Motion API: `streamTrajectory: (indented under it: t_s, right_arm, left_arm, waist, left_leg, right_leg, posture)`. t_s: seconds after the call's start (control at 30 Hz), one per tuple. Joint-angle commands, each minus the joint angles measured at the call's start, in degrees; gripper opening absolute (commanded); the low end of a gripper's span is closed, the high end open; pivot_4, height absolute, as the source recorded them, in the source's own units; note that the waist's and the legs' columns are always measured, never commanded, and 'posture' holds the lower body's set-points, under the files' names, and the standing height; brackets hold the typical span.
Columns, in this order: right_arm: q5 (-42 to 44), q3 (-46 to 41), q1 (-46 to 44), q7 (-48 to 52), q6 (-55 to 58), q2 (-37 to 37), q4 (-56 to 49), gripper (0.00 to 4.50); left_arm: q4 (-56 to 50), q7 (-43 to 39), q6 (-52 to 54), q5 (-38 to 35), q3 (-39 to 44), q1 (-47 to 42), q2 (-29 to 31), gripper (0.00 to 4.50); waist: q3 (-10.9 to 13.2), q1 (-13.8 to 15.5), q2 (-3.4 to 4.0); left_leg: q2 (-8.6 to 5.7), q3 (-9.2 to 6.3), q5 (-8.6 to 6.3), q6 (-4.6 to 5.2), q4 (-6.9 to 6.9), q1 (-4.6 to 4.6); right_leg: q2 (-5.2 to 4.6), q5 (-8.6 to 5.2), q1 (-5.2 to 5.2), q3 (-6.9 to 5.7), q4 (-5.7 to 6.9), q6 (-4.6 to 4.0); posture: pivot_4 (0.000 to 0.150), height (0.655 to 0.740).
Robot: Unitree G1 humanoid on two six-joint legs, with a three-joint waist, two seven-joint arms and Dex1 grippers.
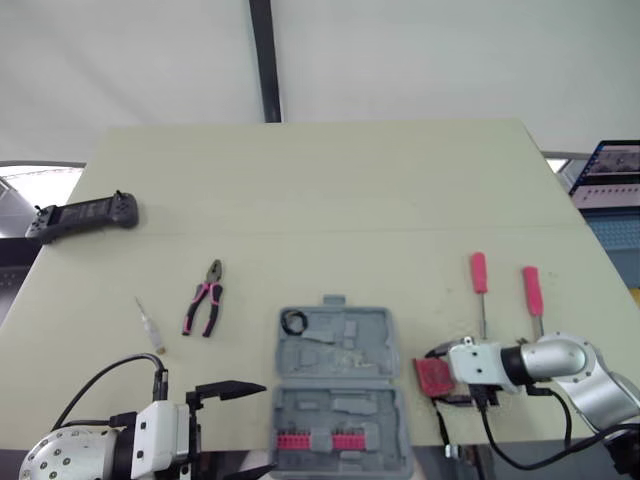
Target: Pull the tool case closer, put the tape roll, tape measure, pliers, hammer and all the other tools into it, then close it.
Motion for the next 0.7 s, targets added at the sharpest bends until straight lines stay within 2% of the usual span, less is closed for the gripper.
streamTrajectory:
  t_s: [0.03, 0.13, 0.2, 0.33, 0.47, 0.7]
  right_arm:
    - [0.0, -0.3, -0.3, -0.2, -0.5, -0.1, 0.4, 2.90]
    - [0.1, -0.7, -0.6, -0.5, 0.4, -0.1, 0.2, 2.90]
    - [0.7, -1.5, -1.0, -0.1, 4.8, -1.2, -2.8, 2.90]
    - [2.0, -1.8, -3.3, 1.3, 20.7, -3.5, -13.0, 2.90]
    - [1.0, 3.6, -12.5, 3.5, 43.3, -5.4, -26.8, 2.90]
    - [-1.5, 16.2, -28.1, 2.3, 66.5, -4.4, -37.1, 2.90]
  left_arm:
    - [-1.0, 0.2, -0.4, 0.1, 0.1, -0.1, 0.0, 4.50]
    - [-0.6, 0.4, -0.4, 0.3, -0.2, -0.5, -0.2, 4.50]
    - [0.2, 2.3, 0.3, 0.0, 0.3, -1.0, -1.3, 4.50]
    - [1.9, 4.8, 2.6, -1.1, 1.4, -2.9, -2.2, 4.50]
    - [5.0, 5.9, 5.3, -1.5, 3.4, -5.0, -1.7, 4.50]
    - [6.3, 7.1, 9.4, -3.1, 5.8, -7.9, -1.1, 4.50]
  waist:
    - [0.0, 0.0, 0.00]
    - [0.0, 0.0, 0.00]
    - [0.0, 0.0, 0.00]
    - [0.0, 0.0, 0.07]
    - [0.1, -0.1, 0.13]
    - [0.1, 0.2, 0.10]
  left_leg:
    - [0.00, 0.00, 0.00, 0.00, 0.00, 0.00]
    - [0.00, 0.00, 0.00, 0.00, 0.01, 0.00]
    - [0.00, 0.00, 0.00, 0.00, 0.02, 0.00]
    - [0.00, -0.01, 0.00, 0.00, 0.02, -0.01]
    - [0.01, -0.02, 0.01, -0.02, 0.04, -0.02]
    - [-0.02, -0.13, -0.01, -0.05, 0.00, -0.16]
  right_leg:
    - [0.00, 0.00, 0.00, 0.00, 0.00, 0.00]
    - [0.00, 0.00, 0.00, 0.00, 0.00, 0.00]
    - [0.00, 0.00, 0.00, 0.01, 0.00, 0.00]
    - [0.00, 0.00, -0.03, 0.00, 0.04, 0.00]
    - [0.00, 0.00, -0.09, 0.00, 0.12, 0.00]
    - [-0.07, 0.00, -0.19, -0.08, 0.00, -0.01]
  posture:
    - [0.150, 0.7400]
    - [0.150, 0.7400]
    - [0.150, 0.7400]
    - [0.150, 0.7400]
    - [0.150, 0.7400]
    - [0.150, 0.7400]
